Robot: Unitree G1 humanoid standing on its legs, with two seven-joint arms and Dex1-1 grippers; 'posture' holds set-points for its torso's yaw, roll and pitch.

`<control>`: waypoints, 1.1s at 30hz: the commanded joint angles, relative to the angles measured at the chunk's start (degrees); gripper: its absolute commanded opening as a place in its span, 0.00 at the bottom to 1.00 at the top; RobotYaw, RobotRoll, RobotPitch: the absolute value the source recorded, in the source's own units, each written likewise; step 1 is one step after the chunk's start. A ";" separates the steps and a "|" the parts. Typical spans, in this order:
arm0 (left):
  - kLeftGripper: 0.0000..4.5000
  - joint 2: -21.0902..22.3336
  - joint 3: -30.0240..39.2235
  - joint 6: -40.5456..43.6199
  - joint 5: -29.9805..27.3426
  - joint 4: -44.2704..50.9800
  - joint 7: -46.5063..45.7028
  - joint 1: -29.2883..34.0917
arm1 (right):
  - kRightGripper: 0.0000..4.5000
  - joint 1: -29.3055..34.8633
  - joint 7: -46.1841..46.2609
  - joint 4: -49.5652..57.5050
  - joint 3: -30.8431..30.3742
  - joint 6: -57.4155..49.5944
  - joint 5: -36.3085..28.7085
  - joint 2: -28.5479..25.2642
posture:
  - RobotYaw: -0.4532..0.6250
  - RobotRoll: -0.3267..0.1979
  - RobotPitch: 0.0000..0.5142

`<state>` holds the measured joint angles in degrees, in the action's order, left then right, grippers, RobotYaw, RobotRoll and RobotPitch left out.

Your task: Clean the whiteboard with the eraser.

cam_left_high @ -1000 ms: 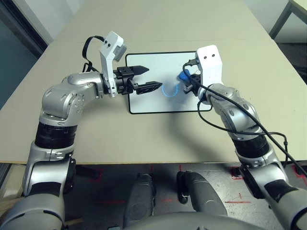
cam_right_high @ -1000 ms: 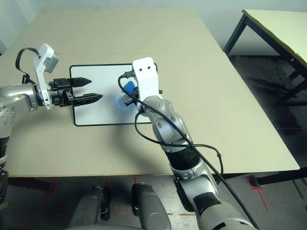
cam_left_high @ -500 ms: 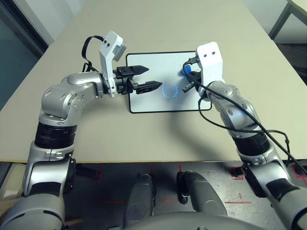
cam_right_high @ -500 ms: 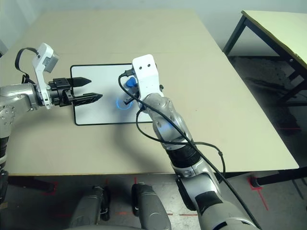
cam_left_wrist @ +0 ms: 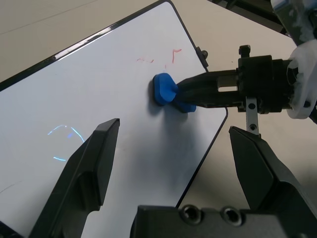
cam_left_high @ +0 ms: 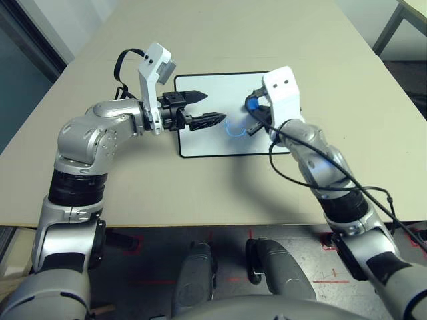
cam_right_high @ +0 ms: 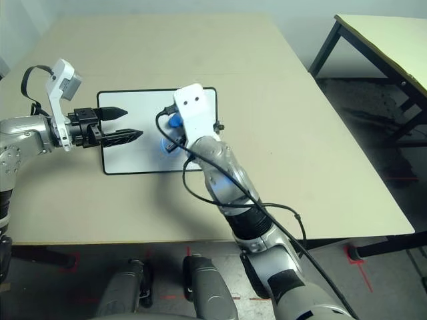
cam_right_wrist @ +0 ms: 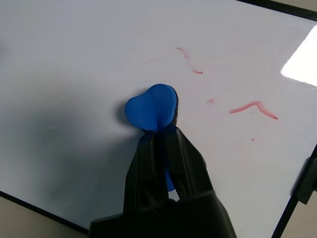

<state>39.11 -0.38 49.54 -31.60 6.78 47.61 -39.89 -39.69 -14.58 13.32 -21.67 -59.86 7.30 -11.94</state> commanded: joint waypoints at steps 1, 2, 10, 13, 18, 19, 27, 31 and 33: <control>1.00 -0.06 -0.26 -0.06 0.35 -0.09 0.40 -0.23 | 0.01 0.25 -0.49 -1.66 0.30 -0.68 0.40 -1.20 | 0.44 0.62 0.27; 1.00 -0.06 -0.28 -0.10 0.38 -0.20 0.44 -0.30 | 0.01 -0.32 -0.47 -2.12 1.09 -0.45 0.50 -1.68 | 0.44 0.62 0.28; 1.00 0.11 -0.45 0.01 0.42 -0.28 0.65 -0.16 | 0.01 -3.93 -0.12 -4.79 7.69 0.01 0.73 -6.87 | 0.43 0.62 0.29; 1.00 0.57 -0.60 0.08 0.66 -0.34 0.88 0.12 | 0.01 -4.14 0.11 -5.15 9.09 0.04 0.84 -8.03 | 0.43 0.62 0.29; 1.00 0.84 -0.50 0.31 0.76 -0.30 0.87 0.19 | 0.01 -3.53 0.12 -4.79 8.25 -0.51 0.88 -7.06 | 0.44 0.62 0.30; 1.00 0.88 -0.44 0.38 0.74 -0.23 0.81 0.24 | 0.01 -3.20 0.13 -4.33 7.41 -0.86 0.75 -6.12 | 0.44 0.62 0.30; 1.00 0.99 -0.10 0.95 0.38 0.54 0.35 0.79 | 0.00 -3.36 -0.76 -2.12 2.61 -2.87 0.06 -0.85 | 0.44 0.62 0.31; 1.00 0.94 -0.13 1.20 0.30 0.69 0.27 0.74 | 0.00 -3.71 -1.63 -2.45 1.15 -2.74 -0.06 -0.05 | 0.44 0.62 0.31; 1.00 0.91 -0.07 1.28 0.26 0.71 0.19 0.71 | 0.00 -4.17 -1.95 -3.26 1.42 -2.25 0.11 -0.47 | 0.45 0.62 0.32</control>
<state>39.61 -0.61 50.20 -31.51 6.60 47.78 -39.80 -43.78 -15.74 11.23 -19.26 -61.70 7.77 -12.18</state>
